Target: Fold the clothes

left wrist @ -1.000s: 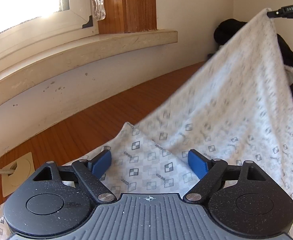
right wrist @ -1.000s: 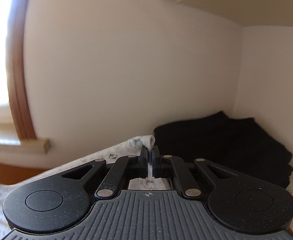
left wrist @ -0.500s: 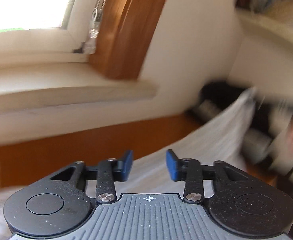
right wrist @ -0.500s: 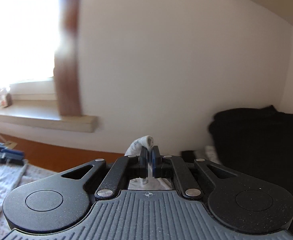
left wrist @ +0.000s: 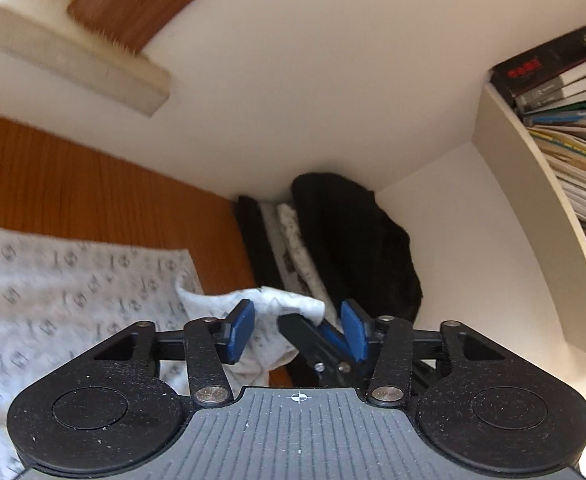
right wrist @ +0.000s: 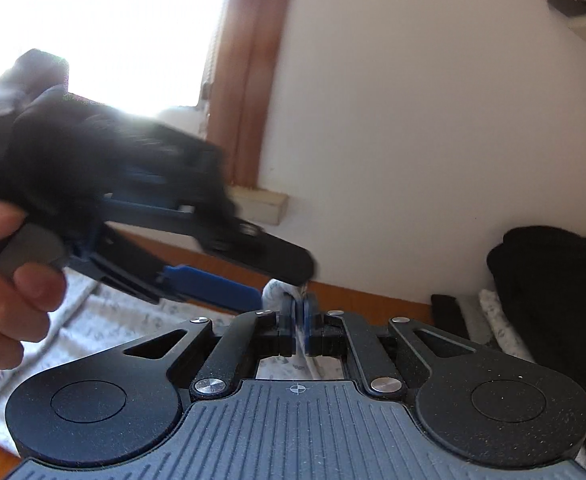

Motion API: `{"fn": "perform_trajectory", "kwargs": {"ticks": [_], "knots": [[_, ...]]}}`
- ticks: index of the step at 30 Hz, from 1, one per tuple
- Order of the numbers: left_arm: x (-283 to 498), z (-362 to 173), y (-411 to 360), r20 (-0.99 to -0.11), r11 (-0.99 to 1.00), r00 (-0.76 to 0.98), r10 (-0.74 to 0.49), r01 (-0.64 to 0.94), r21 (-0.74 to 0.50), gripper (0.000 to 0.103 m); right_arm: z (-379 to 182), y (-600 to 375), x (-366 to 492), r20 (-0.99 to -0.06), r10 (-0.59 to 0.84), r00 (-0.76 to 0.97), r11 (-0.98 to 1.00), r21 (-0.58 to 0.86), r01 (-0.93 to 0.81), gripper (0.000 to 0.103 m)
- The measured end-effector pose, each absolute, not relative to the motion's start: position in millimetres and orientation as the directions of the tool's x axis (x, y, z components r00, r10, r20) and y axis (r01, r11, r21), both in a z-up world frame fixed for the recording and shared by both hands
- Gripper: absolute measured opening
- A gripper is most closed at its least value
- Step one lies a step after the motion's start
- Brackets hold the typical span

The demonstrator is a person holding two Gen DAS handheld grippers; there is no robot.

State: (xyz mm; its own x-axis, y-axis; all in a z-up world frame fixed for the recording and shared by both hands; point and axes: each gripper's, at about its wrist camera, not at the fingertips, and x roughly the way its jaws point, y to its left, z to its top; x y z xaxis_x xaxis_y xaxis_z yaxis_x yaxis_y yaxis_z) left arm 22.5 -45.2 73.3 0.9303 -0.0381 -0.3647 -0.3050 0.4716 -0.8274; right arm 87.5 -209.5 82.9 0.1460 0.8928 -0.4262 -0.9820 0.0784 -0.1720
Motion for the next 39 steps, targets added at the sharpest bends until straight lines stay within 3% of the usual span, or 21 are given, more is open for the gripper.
{"fn": "perform_trajectory", "kwargs": {"ticks": [9, 11, 15, 16, 21, 25, 31, 39], "knots": [[35.5, 53.7, -36.2, -0.389, 0.377, 0.919, -0.058, -0.340, -0.861, 0.054, 63.1, -212.8, 58.5, -0.425, 0.890, 0.167, 0.044, -0.284, -0.958, 0.005], [31.0, 47.6, -35.1, -0.393, 0.373, 0.919, -0.040, -0.351, -0.859, 0.048, 57.5, -212.1, 51.7, -0.431, 0.887, 0.167, 0.032, -0.302, -0.953, 0.005], [29.4, 37.4, -31.7, -0.398, 0.379, 0.917, -0.019, -0.362, -0.852, 0.011, 52.3, -215.9, 42.1, -0.436, 0.885, 0.161, 0.034, -0.286, -0.958, 0.010], [29.0, 35.8, -31.6, -0.392, 0.388, 0.920, -0.016, -0.355, -0.850, 0.008, 52.3, -218.2, 41.6, -0.437, 0.887, 0.149, 0.032, -0.264, -0.964, 0.015], [24.6, 35.3, -30.7, -0.387, 0.442, 0.922, -0.003, -0.346, -0.828, 0.006, 53.6, -241.2, 50.2, -0.439, 0.896, 0.070, -0.007, -0.171, -0.985, 0.026], [12.6, 41.7, -21.1, -0.404, 0.453, 0.915, 0.000, -0.361, -0.815, 0.006, 44.3, -279.2, 66.8, -0.442, 0.891, 0.106, 0.012, -0.211, -0.977, 0.038], [2.4, 45.8, -6.3, -0.414, 0.450, 0.910, 0.014, -0.376, -0.810, 0.006, 17.3, -297.5, 124.0, -0.487, 0.833, 0.261, 0.128, -0.290, -0.949, 0.038], [5.7, 42.2, -5.5, -0.424, 0.449, 0.905, -0.006, -0.377, -0.810, 0.006, 2.8, -261.0, 135.4, -0.488, 0.839, 0.238, 0.064, -0.346, -0.936, 0.039]]}}
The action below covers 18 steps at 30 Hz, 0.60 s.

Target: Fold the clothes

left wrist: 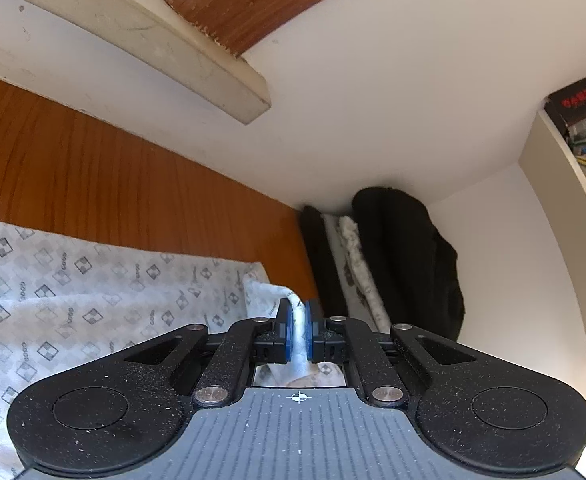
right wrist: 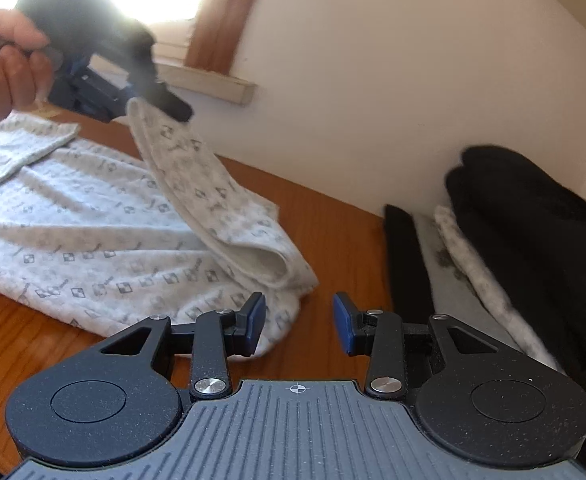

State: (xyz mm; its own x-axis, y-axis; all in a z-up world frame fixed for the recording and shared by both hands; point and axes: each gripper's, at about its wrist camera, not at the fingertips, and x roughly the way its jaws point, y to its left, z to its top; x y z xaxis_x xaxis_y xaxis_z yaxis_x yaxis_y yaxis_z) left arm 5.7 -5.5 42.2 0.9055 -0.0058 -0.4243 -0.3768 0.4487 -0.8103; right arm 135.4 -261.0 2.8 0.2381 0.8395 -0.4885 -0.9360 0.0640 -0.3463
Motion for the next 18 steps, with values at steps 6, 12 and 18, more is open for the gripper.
{"fn": "perform_trajectory", "kwargs": {"ticks": [6, 12, 18], "knots": [[7.7, 39.7, -4.2, -0.433, 0.450, 0.902, -0.011, -0.382, -0.807, 0.006, 1.3, -245.3, 138.5, -0.522, 0.819, 0.239, -0.013, -0.434, -0.901, 0.027], [13.9, 33.9, -1.5, -0.445, 0.446, 0.895, -0.026, -0.388, -0.807, 0.006, 7.3, -236.2, 137.4, -0.487, 0.849, 0.206, -0.042, -0.451, -0.892, 0.028], [14.7, 28.5, -0.7, -0.455, 0.446, 0.889, -0.048, -0.389, -0.806, 0.007, 12.6, -237.1, 135.0, -0.488, 0.860, 0.149, -0.099, -0.446, -0.889, 0.014]]}}
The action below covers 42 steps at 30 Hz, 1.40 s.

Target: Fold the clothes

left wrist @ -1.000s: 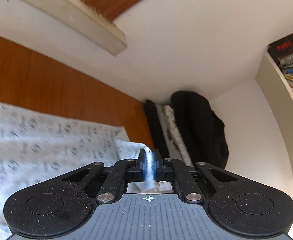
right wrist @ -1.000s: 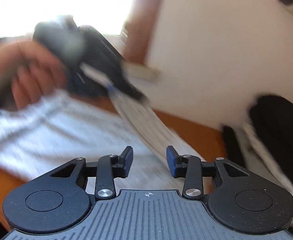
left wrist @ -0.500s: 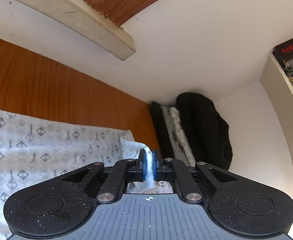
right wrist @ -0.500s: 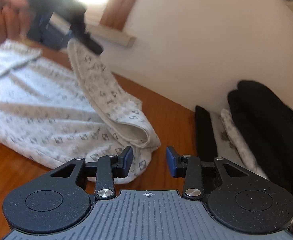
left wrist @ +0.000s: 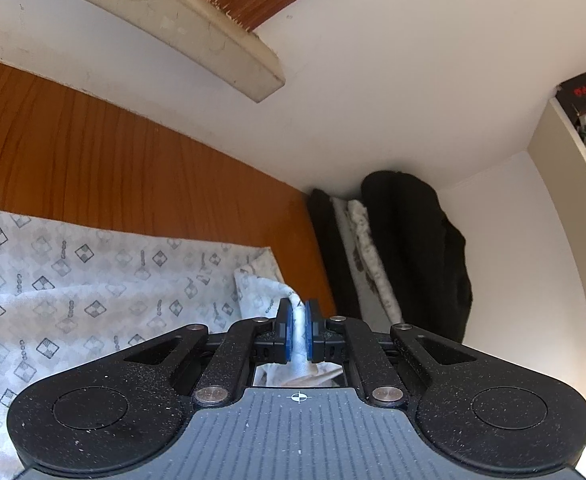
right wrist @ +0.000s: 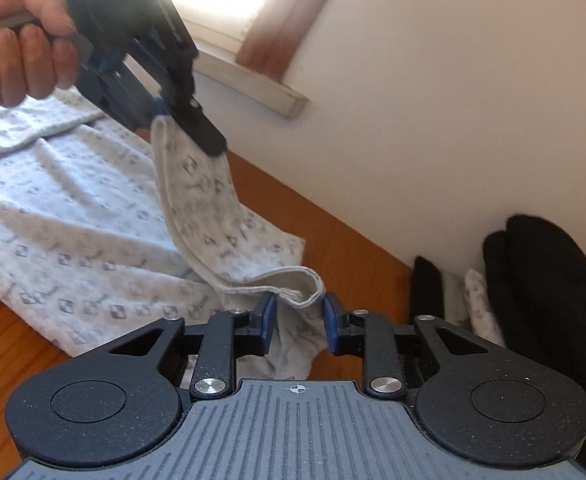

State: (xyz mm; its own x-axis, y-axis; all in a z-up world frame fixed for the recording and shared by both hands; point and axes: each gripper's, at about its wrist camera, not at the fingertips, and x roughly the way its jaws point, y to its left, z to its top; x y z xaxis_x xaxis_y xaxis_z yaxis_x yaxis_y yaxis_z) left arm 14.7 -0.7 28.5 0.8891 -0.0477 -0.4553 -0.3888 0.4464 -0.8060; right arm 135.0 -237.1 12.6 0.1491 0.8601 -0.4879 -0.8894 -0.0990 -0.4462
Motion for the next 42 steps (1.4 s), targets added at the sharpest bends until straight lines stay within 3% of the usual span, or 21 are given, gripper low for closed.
{"fn": "perform_trajectory", "kwargs": {"ticks": [1, 7, 8, 9, 10, 24, 28, 29, 30, 31, 35, 42], "knots": [[14.3, 27.4, -0.2, -0.458, 0.445, 0.888, -0.047, -0.391, -0.805, 0.007, 13.5, -237.7, 134.6, -0.487, 0.862, 0.139, -0.108, -0.445, -0.889, 0.009], [6.9, 14.1, -1.6, -0.472, 0.410, 0.880, -0.057, -0.410, -0.815, 0.012, 26.7, -246.7, 139.5, -0.442, 0.885, 0.148, -0.048, -0.402, -0.914, 0.009], [5.6, 10.8, -3.1, -0.470, 0.395, 0.880, -0.068, -0.409, -0.823, 0.018, 29.2, -247.7, 141.0, -0.434, 0.887, 0.157, -0.031, -0.396, -0.918, 0.009], [5.3, 7.8, -5.5, -0.469, 0.386, 0.880, -0.077, -0.407, -0.827, 0.031, 31.3, -248.1, 142.3, -0.432, 0.887, 0.165, -0.020, -0.393, -0.919, 0.009], [5.6, 5.1, -8.5, -0.469, 0.382, 0.879, -0.086, -0.405, -0.831, 0.035, 32.9, -248.6, 143.2, -0.429, 0.887, 0.173, -0.011, -0.394, -0.919, 0.009], [13.3, -14.2, -51.2, -0.477, 0.393, 0.865, -0.155, -0.389, -0.833, 0.035, 30.1, -250.9, 147.8, -0.430, 0.869, 0.246, 0.070, -0.385, -0.920, 0.008], [13.7, -11.3, -61.1, -0.496, 0.448, 0.859, -0.125, -0.397, -0.801, 0.035, 27.0, -250.8, 150.2, -0.430, 0.864, 0.261, 0.086, -0.384, -0.919, 0.008], [14.2, -9.8, -62.8, -0.499, 0.468, 0.858, -0.117, -0.396, -0.790, 0.033, 26.7, -251.2, 151.3, -0.430, 0.864, 0.263, 0.092, -0.379, -0.921, 0.008], [13.9, -8.0, -62.9, -0.494, 0.477, 0.861, -0.118, -0.387, -0.789, 0.013, 26.8, -252.1, 152.2, -0.430, 0.863, 0.264, 0.096, -0.374, -0.922, 0.008], [13.2, -6.0, -62.0, -0.484, 0.479, 0.866, -0.126, -0.374, -0.794, 0.005, 27.2, -253.5, 152.7, -0.429, 0.863, 0.266, 0.100, -0.371, -0.923, 0.008], [9.9, 27.1, -50.0, -0.448, 0.530, 0.886, -0.116, -0.326, -0.782, 0.003, 37.0, -264.8, 153.5, -0.420, 0.868, 0.264, 0.110, -0.354, -0.929, 0.008], [-13.8, 172.2, -14.8, -0.377, 0.668, 0.926, -0.022, -0.267, -0.695, 0.003, 114.1, -307.8, 129.6, -0.330, 0.930, 0.161, 0.068, -0.276, -0.959, 0.007]]}}
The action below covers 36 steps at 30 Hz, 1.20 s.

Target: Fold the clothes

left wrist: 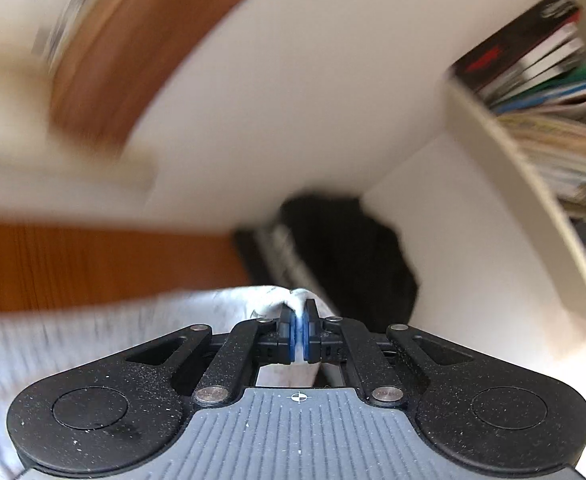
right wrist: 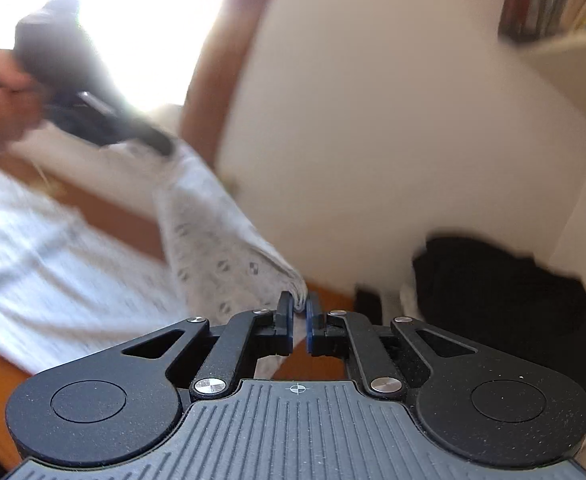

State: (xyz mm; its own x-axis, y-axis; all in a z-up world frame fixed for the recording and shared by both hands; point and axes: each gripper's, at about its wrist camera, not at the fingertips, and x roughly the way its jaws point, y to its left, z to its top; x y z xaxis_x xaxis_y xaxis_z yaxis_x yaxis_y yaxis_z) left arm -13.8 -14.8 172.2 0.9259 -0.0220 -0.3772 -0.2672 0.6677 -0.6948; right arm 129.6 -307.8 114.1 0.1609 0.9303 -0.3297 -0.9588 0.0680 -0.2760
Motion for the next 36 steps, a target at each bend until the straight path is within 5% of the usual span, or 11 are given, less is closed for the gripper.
{"fn": "perform_trajectory", "kwargs": {"ticks": [7, 16, 25, 36], "knots": [[-52.4, 302.5, -11.3, -0.340, 0.760, 0.937, 0.076, -0.275, -0.589, 0.003, 219.4, -339.9, 61.1, -0.138, 0.985, -0.102, -0.125, -0.166, -0.978, 0.006], [-112.6, 389.4, -26.6, -0.313, 0.825, 0.937, 0.153, -0.296, -0.481, 0.003, 300.5, -334.6, 0.4, 0.062, 0.935, -0.349, -0.342, -0.100, -0.934, 0.006], [-181.5, 410.9, -11.7, -0.321, 0.810, 0.916, 0.240, -0.371, -0.454, 0.003, 328.2, -302.4, -52.4, 0.074, 0.900, -0.430, -0.418, -0.136, -0.898, 0.006], [-239.8, 380.6, 33.4, -0.363, 0.771, 0.890, 0.277, -0.431, -0.469, 0.003, 318.9, -251.3, -94.7, -0.030, 0.863, -0.504, -0.503, -0.139, -0.853, 0.006]]}}
